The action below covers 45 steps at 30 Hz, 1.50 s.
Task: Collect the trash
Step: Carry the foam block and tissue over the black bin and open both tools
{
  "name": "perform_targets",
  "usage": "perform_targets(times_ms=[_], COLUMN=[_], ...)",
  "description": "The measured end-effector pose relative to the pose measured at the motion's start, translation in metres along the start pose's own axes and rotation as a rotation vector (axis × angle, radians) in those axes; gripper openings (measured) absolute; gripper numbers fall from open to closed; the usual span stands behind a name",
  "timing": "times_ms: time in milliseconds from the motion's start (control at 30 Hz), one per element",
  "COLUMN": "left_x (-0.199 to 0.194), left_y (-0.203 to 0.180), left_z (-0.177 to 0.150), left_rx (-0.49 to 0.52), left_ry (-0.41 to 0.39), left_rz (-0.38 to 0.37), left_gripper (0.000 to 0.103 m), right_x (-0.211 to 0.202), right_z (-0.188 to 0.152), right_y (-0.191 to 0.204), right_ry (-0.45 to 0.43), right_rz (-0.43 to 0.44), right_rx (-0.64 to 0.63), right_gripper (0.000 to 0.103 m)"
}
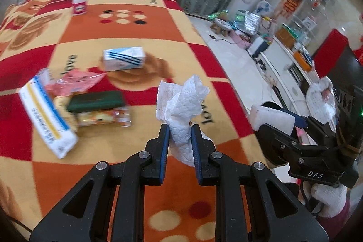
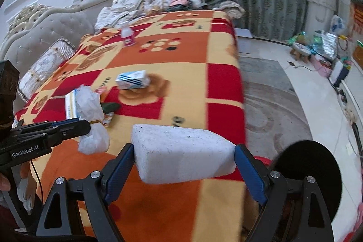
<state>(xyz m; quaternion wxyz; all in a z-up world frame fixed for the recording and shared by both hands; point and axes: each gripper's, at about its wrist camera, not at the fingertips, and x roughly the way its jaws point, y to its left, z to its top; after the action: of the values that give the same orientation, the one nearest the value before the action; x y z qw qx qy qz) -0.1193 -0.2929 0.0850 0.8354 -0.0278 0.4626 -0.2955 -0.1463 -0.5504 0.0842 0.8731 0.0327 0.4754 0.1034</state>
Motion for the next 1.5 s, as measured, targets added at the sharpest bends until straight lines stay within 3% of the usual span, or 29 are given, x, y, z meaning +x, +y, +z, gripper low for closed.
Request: perform_targets(times_ms=[500,1167,1500], left_x=[0.043,0.092,0.11], left_y=[-0.093,-0.169,-0.187], left_z=[0.01,0.006,0.006], left_rx=[0.13,0.212,0.213], left_ry=[0.066,0.159,0.193], left_rz=[-0.103,-0.193,-0.256], left_gripper=[0.017,0.017,0.019], right_x=[-0.033,-0.048,-0.057], right_z=[-0.033,-0.065,-0.075], right_y=[-0.1,-0.169,-0.196], right_ry=[0.007,0.029,0.024], right_rz=[-0.143,-0.219,-0.235], right_rx=[0.148,0.268,0.346], right_gripper=[0.087,0.087,0.09])
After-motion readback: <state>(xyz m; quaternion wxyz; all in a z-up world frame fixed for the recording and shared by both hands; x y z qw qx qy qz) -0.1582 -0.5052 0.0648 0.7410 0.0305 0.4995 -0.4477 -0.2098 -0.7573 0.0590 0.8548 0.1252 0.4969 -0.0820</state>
